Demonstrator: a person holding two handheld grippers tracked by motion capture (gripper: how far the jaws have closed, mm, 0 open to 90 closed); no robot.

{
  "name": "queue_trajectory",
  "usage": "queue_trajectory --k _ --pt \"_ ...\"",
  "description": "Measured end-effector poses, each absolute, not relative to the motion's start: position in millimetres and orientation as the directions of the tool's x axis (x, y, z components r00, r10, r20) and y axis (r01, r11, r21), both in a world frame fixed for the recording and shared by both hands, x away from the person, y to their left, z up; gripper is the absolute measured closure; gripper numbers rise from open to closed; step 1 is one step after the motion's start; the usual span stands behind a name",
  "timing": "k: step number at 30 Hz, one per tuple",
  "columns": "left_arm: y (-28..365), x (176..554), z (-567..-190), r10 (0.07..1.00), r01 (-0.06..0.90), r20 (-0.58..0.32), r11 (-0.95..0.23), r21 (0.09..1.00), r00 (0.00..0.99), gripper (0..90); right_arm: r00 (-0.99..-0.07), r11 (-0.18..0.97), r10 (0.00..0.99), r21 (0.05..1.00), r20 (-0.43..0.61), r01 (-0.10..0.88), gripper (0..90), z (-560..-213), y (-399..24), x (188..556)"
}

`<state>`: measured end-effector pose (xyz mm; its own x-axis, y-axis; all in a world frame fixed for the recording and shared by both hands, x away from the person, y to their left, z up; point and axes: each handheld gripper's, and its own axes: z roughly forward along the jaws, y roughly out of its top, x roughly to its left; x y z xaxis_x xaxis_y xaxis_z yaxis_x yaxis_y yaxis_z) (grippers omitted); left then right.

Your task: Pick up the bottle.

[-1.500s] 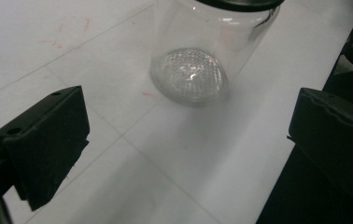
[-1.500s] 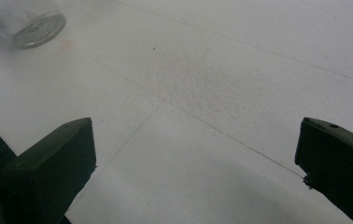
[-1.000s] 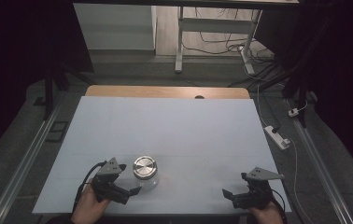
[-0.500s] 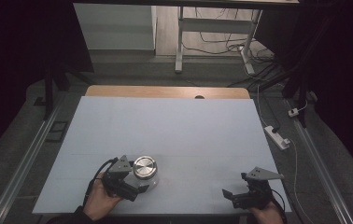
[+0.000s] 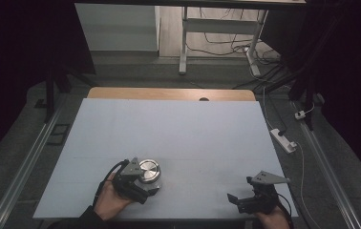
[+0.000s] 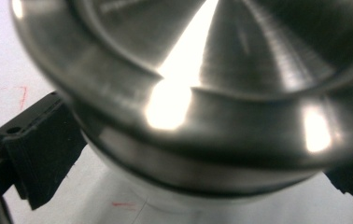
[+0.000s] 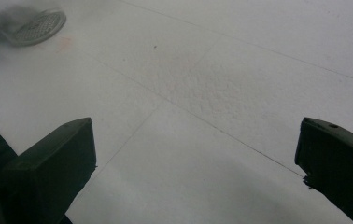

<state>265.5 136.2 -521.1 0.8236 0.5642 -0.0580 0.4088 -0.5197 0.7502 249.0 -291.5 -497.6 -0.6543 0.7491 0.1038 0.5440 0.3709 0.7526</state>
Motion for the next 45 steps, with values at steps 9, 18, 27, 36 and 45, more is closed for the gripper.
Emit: queue_trajectory --k 9,18,27,36,45 --pt "140 263 -518 0.548 0.37 -0.038 -0.51 0.776 0.836 13.3 -0.656 0.374 0.748 0.752 0.102 0.543 0.0 -498 -291 249" --pt "141 263 -520 0.542 0.346 -0.021 -0.506 0.79 0.84 15.2 -0.655 0.374 0.749 0.751 0.101 0.544 0.0 -498 -291 249" --pt "140 263 -518 0.545 0.357 -0.024 -0.515 0.779 0.838 15.3 -0.656 0.378 0.748 0.75 0.098 0.543 0.0 -498 -291 249" --pt "140 263 -516 0.553 0.364 -0.024 -0.513 0.777 0.833 15.5 -0.657 0.378 0.747 0.751 0.097 0.541 0.0 -498 -291 249" --pt "146 264 -501 0.565 0.353 -0.032 -0.468 0.81 0.824 15.5 -0.657 0.376 0.747 0.751 0.102 0.544 0.0 -498 -291 249"
